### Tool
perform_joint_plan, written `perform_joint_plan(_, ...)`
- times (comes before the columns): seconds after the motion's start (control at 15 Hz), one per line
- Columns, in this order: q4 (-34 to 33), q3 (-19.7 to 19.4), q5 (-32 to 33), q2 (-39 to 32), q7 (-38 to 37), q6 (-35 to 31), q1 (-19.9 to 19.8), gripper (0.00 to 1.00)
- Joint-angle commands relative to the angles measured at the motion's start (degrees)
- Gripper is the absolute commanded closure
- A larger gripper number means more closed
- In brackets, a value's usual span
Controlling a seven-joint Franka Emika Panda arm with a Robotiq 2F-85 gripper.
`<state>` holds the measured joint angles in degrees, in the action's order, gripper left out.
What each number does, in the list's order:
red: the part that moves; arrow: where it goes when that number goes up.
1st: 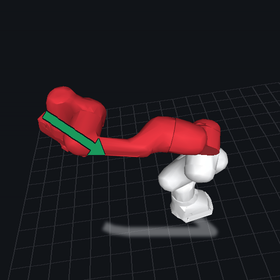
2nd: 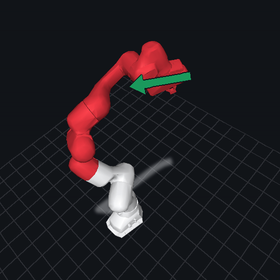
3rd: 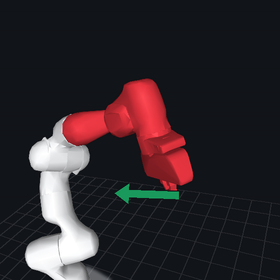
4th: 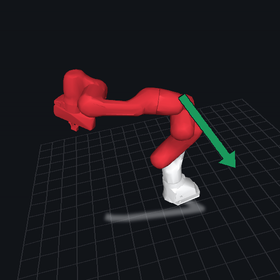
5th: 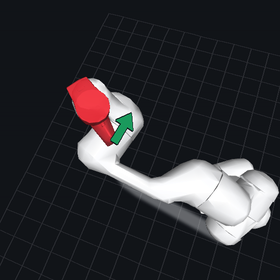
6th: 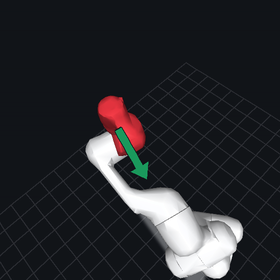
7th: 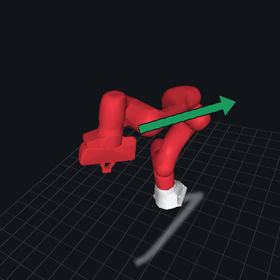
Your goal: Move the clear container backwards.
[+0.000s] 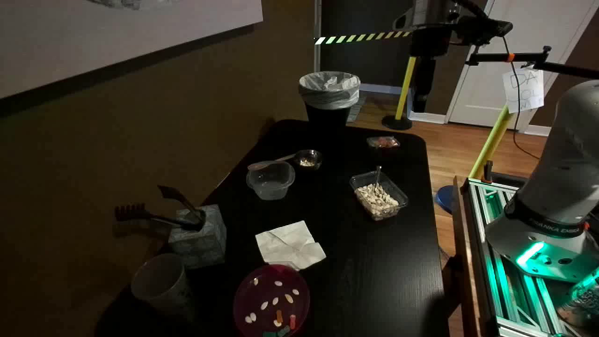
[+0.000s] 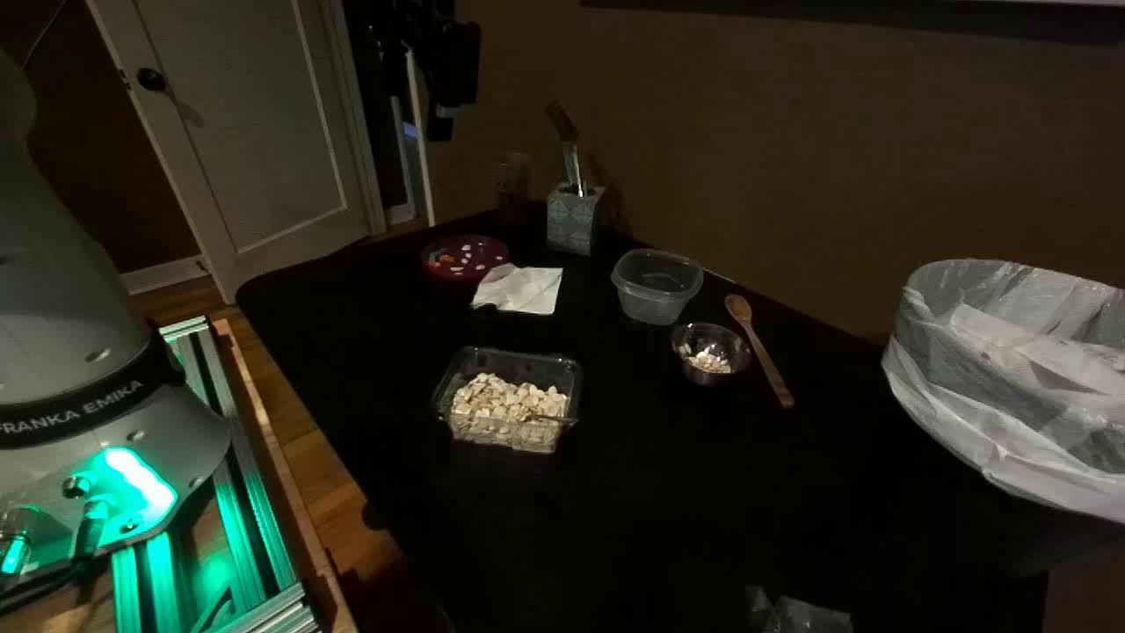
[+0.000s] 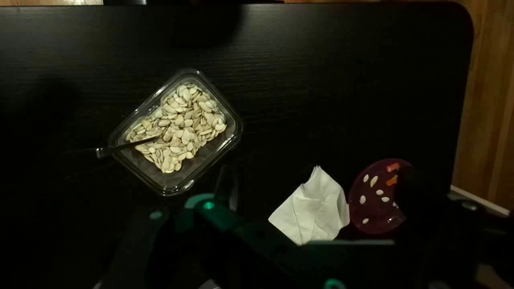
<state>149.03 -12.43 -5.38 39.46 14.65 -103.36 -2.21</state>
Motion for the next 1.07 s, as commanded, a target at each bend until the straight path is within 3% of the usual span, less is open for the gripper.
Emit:
perform_joint_plan(0.0,-0.1,0.59,-0.36,-0.13,0.36,0.13,-0.71,0.0)
perform_joint_plan(0.73,-0.1,0.6,-0.36,-0.13,0.36,0.13,-0.71,0.0)
perform_joint_plan(1.0,1.45,3.57,-0.3,-4.82,-7.43,-10.45,-2.29,0.0)
